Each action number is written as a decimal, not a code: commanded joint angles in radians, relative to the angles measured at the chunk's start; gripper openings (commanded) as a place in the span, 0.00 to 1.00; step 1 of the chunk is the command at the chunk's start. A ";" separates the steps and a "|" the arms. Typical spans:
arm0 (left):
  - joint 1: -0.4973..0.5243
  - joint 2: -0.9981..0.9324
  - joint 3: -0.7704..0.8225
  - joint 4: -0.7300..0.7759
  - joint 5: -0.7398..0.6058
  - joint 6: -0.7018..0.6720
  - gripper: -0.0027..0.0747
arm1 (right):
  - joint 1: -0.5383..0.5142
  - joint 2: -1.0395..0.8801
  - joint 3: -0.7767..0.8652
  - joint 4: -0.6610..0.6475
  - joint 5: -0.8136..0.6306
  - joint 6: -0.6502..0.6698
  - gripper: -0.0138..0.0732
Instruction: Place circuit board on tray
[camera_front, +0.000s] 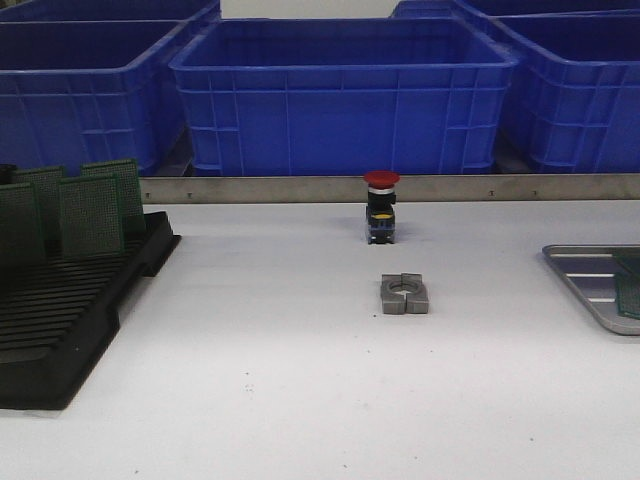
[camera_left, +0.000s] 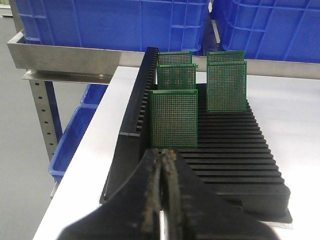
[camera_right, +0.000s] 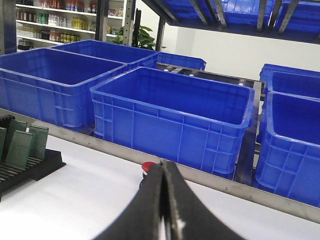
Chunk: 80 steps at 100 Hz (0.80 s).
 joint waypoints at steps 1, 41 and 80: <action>0.000 -0.027 0.021 -0.010 -0.071 -0.001 0.01 | -0.001 0.010 -0.027 0.031 -0.021 -0.006 0.09; 0.000 -0.027 0.021 -0.010 -0.071 -0.001 0.01 | -0.006 0.011 -0.023 -0.295 -0.333 0.190 0.09; 0.000 -0.027 0.021 -0.010 -0.071 -0.001 0.01 | -0.005 -0.046 0.249 -1.387 -0.547 1.327 0.09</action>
